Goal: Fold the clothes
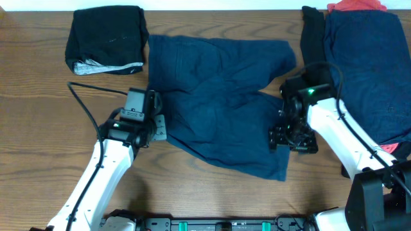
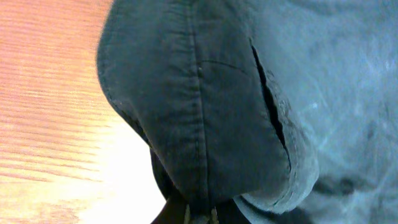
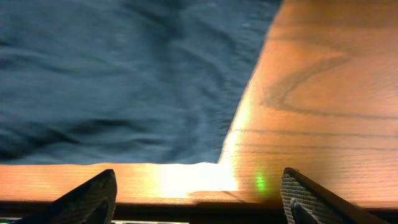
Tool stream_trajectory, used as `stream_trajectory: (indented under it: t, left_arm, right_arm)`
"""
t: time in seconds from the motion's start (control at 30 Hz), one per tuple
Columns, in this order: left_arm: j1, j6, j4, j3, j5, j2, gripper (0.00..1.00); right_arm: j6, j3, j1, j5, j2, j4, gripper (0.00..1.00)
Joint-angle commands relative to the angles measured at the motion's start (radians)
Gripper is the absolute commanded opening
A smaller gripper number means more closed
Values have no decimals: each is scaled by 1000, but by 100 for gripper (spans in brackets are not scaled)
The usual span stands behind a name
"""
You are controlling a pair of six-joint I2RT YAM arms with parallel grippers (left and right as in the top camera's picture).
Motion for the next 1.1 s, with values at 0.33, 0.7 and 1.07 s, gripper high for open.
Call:
stream_trajectory:
  t: [0.33, 0.7, 1.07]
  left_arm:
    - [101, -13, 50, 10, -29, 13, 6]
    - [102, -13, 47, 10, -30, 13, 6]
    - [102, -13, 29, 10, -30, 13, 6]
  right_arm:
    - [236, -119, 248, -32, -14, 46, 77]
    - [459, -241, 470, -44, -14, 252, 74]
    - [588, -363, 477, 61, -14, 369, 66]
